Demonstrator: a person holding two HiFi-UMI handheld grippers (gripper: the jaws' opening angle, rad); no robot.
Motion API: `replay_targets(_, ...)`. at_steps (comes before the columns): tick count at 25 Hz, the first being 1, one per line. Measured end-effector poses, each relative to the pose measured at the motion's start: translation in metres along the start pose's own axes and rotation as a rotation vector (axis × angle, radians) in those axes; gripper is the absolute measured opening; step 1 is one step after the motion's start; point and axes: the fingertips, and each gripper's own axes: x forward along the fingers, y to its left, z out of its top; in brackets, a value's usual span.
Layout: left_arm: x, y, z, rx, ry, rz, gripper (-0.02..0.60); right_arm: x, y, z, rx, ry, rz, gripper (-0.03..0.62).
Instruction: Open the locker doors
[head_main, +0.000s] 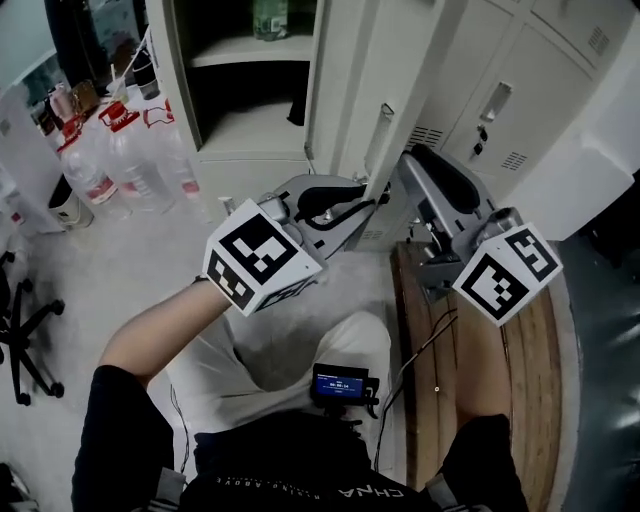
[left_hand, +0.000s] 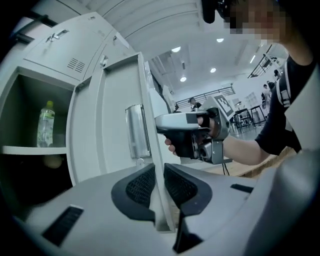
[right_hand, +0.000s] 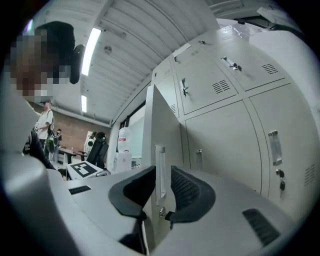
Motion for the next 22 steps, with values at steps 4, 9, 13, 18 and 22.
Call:
replay_targets(4, 0.023, -0.002, 0.002, -0.016, -0.019, -0.001, 0.064, -0.014, -0.012, 0.007, 0.082, -0.056, 0.002, 0.133)
replay_targets(9, 0.042, 0.003, 0.004, -0.057, -0.031, -0.011, 0.060, -0.010, -0.023, -0.003, -0.074, -0.035, -0.161, 0.143)
replay_targets(13, 0.048, 0.004, 0.007, -0.025, -0.026, -0.022, 0.057, -0.002, -0.036, -0.009, -0.106, -0.027, -0.247, 0.143)
replay_targets(18, 0.033, 0.014, 0.013, 0.007, -0.040, 0.008, 0.057, -0.001, -0.037, -0.009, -0.083, -0.039, -0.245, 0.121)
replay_targets(22, 0.028, 0.051, 0.008, -0.021, -0.036, 0.096, 0.057, 0.000, -0.037, -0.009, -0.093, -0.035, -0.245, 0.118)
